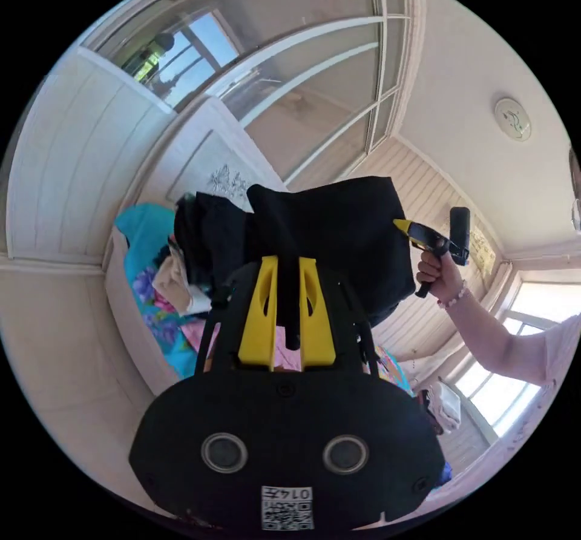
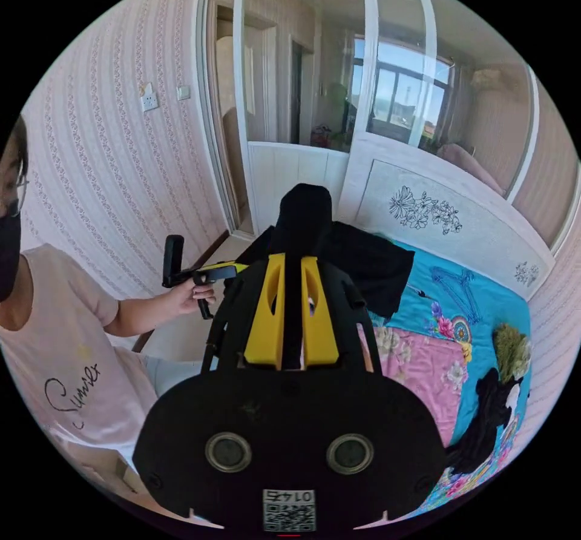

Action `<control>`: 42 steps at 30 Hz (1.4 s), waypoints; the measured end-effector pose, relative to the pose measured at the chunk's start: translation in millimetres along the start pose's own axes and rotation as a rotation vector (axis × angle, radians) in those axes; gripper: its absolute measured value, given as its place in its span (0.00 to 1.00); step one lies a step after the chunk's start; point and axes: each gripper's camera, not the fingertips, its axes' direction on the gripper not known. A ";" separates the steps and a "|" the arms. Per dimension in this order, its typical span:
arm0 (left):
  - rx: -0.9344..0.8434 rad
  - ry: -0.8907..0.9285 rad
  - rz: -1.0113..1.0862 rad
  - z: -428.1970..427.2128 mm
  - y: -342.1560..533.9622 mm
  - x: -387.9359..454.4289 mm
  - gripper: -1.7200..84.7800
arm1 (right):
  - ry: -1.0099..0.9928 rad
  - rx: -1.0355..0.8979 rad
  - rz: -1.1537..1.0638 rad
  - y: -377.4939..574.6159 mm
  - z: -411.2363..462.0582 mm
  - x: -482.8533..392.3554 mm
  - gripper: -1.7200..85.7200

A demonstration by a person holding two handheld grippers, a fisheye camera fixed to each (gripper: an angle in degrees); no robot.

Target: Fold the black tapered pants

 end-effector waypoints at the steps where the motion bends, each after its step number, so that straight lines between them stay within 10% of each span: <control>1: 0.022 -0.021 -0.007 10.2 -21.2 -3.8 0.09 | 0.044 -0.010 0.017 -25.4 12.6 25.7 0.08; 8: -0.260 -0.485 0.081 163.3 -42.6 -76.9 0.11 | 0.157 -0.273 0.427 -51.6 173.8 141.1 0.08; 13: -0.183 -0.483 0.185 171.8 -15.8 -81.2 0.12 | 0.178 -0.211 0.414 -12.7 252.2 127.0 0.06; 24: -0.097 -0.499 0.520 91.1 93.5 -4.8 0.11 | 0.155 0.010 0.313 76.0 145.8 82.3 0.07; 33: -0.254 -0.234 0.658 36.3 259.6 114.5 0.12 | 0.411 0.018 0.399 290.1 -21.2 -78.9 0.09; 42: -0.513 0.482 0.940 70.1 479.4 338.4 0.15 | 0.837 -0.133 0.925 554.4 -167.1 -299.9 0.12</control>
